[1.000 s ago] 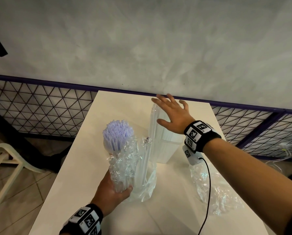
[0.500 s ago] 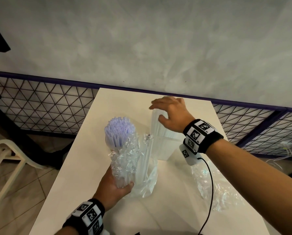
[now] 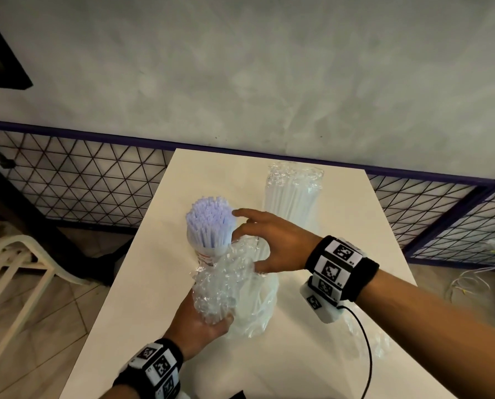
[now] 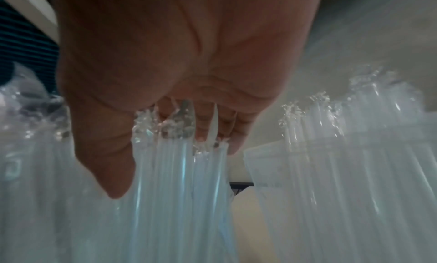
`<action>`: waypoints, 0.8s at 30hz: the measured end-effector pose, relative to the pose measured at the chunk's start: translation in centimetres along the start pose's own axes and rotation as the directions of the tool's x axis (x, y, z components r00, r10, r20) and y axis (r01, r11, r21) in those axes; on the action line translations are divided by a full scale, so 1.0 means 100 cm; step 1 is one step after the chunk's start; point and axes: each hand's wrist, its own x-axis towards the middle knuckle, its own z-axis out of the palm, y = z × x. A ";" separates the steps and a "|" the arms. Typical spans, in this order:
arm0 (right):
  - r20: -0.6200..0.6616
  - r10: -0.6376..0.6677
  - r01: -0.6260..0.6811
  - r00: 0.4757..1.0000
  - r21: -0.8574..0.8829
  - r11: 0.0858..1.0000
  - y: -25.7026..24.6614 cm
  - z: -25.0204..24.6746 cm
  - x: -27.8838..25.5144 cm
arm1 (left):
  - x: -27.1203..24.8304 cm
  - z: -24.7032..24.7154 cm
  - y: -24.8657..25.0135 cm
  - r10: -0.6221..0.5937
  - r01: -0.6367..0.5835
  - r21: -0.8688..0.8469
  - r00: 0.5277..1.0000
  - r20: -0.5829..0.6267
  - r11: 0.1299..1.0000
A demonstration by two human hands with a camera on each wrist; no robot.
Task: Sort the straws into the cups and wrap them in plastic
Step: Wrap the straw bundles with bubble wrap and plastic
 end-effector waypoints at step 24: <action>-0.173 0.404 -0.037 0.898 0.886 0.462 0.011 0.082 -0.020 | 0.002 -0.002 0.004 -0.026 0.026 0.037 1.000 -0.008 0.999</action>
